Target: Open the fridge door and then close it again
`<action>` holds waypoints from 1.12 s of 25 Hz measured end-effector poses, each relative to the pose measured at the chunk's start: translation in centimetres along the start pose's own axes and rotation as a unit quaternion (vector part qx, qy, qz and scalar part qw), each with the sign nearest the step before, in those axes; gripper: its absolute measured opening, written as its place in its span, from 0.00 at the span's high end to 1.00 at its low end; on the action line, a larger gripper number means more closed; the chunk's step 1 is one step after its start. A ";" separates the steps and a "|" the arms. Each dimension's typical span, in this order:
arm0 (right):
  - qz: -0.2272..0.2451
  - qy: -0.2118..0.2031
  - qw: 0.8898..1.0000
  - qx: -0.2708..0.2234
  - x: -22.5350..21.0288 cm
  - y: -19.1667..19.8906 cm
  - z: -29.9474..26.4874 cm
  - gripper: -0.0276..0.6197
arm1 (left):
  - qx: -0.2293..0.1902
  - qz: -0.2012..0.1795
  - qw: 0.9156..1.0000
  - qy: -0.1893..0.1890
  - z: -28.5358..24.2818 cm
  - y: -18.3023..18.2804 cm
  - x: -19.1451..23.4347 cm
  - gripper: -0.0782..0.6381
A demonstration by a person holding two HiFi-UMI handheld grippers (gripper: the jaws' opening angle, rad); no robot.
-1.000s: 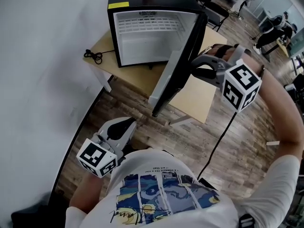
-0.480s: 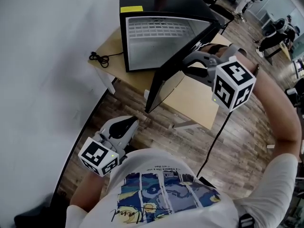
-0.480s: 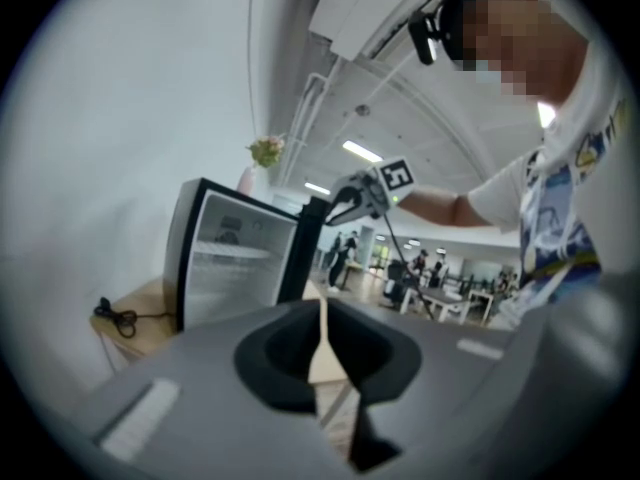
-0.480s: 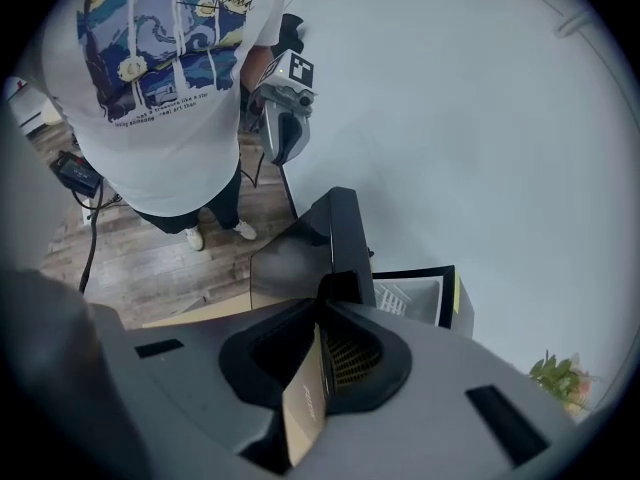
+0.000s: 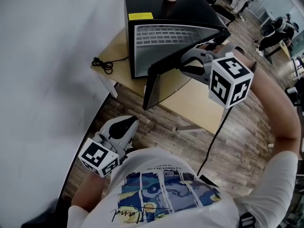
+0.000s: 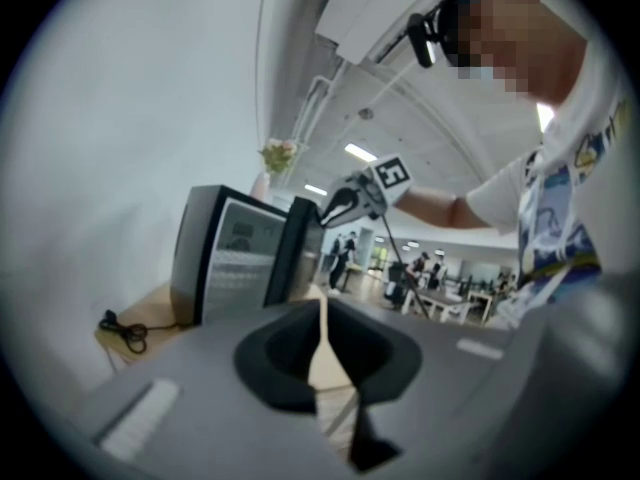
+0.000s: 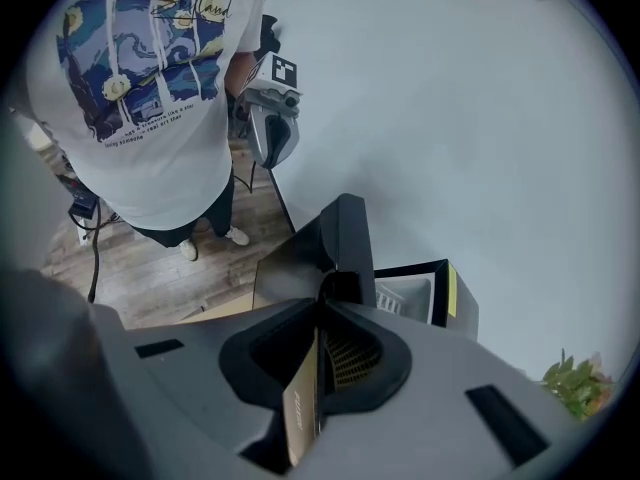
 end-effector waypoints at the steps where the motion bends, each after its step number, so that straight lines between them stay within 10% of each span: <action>1: -0.005 0.000 1.000 0.000 -0.5 0.0 -0.2 0.91 | 0.000 0.000 1.000 0.001 -0.1 -0.1 0.5 0.86; 28: -0.140 -0.003 0.990 -0.011 -14.1 2.6 -4.1 0.91 | 0.017 -0.016 0.998 0.052 -4.1 -3.0 13.0 0.86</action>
Point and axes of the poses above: the fingertips, and each gripper's own axes: z backward along the fingers, x to its left, y out of its underside, the point moved 7 cm from there along z, backward along the fingers, and after that the axes turned 15 degrees about -y, right-handed, at the moved point
